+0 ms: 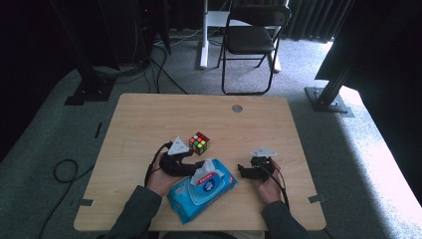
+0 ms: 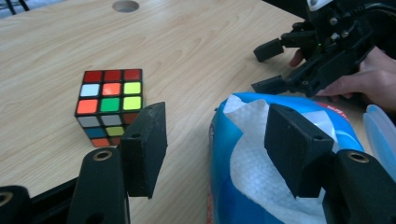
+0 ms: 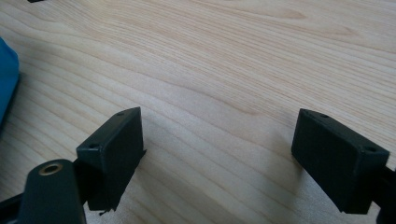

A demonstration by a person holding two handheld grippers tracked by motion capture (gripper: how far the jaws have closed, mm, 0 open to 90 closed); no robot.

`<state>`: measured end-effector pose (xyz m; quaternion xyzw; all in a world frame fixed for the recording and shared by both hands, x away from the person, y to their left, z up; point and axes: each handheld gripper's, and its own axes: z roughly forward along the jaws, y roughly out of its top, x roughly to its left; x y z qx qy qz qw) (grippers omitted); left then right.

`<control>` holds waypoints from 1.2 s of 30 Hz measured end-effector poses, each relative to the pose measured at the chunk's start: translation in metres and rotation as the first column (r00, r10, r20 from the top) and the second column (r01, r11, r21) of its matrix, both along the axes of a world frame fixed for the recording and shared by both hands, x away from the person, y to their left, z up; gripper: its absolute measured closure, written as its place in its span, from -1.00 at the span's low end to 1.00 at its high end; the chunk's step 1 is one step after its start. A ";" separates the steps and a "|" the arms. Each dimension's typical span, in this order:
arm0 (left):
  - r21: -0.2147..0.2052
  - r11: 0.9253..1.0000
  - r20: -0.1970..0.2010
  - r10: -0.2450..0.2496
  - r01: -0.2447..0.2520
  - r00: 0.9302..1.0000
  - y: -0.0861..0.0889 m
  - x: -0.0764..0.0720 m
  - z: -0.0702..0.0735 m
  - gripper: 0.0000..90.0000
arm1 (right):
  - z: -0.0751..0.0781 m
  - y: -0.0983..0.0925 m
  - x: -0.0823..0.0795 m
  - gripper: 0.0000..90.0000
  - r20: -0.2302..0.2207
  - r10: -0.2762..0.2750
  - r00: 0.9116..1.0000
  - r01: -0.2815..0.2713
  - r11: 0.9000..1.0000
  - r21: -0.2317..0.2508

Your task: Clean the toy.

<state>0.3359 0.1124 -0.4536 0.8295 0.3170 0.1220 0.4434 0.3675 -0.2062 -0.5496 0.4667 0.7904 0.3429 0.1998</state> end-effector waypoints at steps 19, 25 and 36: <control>0.019 0.998 -0.007 -0.063 0.063 0.998 -0.015 0.001 -0.002 -0.09 | 0.000 0.000 0.000 -0.63 0.000 0.001 1.000 -0.001 1.000 0.000; 0.011 0.997 -0.013 -0.074 0.075 0.997 -0.018 0.001 -0.002 -0.05 | 0.000 0.000 0.000 -0.63 0.000 0.001 1.000 -0.001 1.000 -0.001; 0.049 0.992 -0.050 -0.110 0.112 0.993 -0.027 0.001 -0.012 0.04 | 0.000 0.000 0.000 -0.63 0.000 0.001 1.000 -0.001 1.000 -0.001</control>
